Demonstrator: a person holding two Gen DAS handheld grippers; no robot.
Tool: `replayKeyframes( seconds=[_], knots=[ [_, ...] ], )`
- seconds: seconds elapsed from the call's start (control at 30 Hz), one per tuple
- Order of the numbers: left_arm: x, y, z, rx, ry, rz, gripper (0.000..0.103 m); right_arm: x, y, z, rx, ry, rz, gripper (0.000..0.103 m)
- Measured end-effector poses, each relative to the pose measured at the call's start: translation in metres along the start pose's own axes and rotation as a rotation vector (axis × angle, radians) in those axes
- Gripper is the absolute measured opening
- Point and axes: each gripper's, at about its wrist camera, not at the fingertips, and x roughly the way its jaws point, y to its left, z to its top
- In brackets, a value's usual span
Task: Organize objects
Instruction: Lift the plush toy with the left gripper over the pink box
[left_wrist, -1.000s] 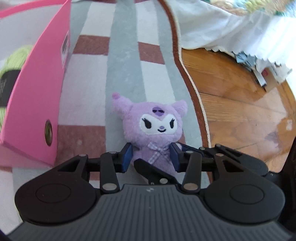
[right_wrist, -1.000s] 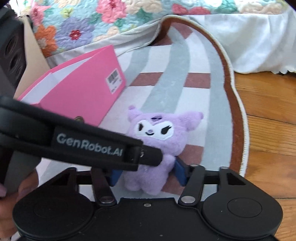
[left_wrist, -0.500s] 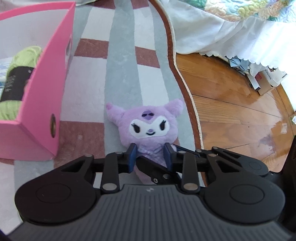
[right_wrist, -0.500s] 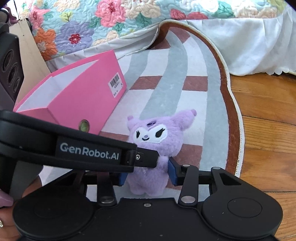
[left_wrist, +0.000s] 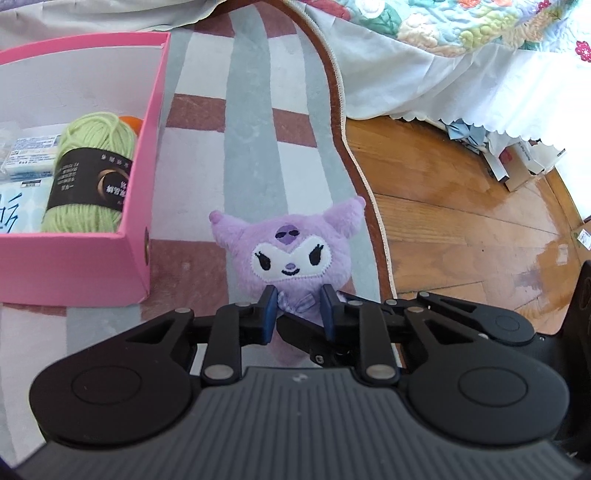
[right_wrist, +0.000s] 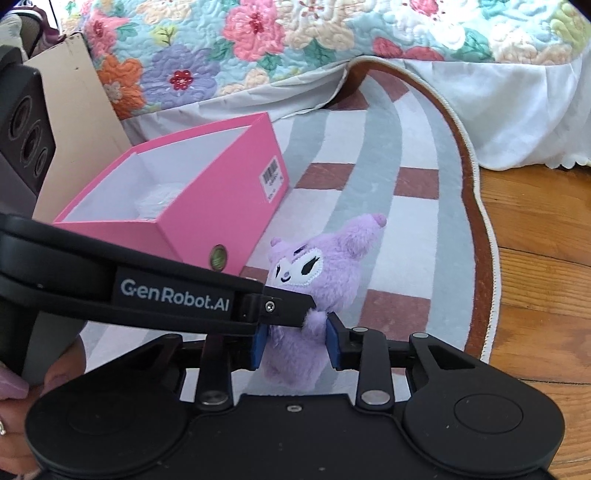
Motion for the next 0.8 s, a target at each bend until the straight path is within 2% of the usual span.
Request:
replayKeyframes(
  seconds=[0.27, 0.37, 0.53, 0.63, 0.7, 0.77, 0.8],
  knots=[
    [0.022, 0.017, -0.008, -0.090, 0.067, -0.041, 0.024, 0.014, -0.005, -0.011, 0.007, 0.060, -0.036, 0.036],
    [0.026, 0.019, -0.011, -0.097, 0.063, -0.044, 0.029, 0.013, -0.006, -0.015, 0.008, 0.052, -0.045, 0.039],
    [0.034, 0.021, -0.013, -0.096, 0.063, -0.027, 0.052, 0.018, -0.004, -0.018, -0.009, 0.066, -0.088, 0.048],
    [0.037, 0.023, -0.017, -0.092, 0.039, -0.048, 0.055, 0.022, -0.004, -0.020, -0.004, 0.079, -0.097, 0.055],
    [0.037, 0.019, -0.017, -0.069, 0.031, -0.045, 0.057, 0.026, -0.003, -0.023, -0.010, 0.092, -0.102, 0.055],
    [0.036, 0.013, -0.019, -0.042, 0.018, -0.049, 0.055, 0.027, -0.002, -0.026, -0.019, 0.091, -0.107, 0.057],
    [0.036, 0.011, -0.021, -0.039, 0.014, -0.074, 0.054, 0.027, -0.002, -0.027, -0.020, 0.085, -0.110, 0.055]
  ],
)
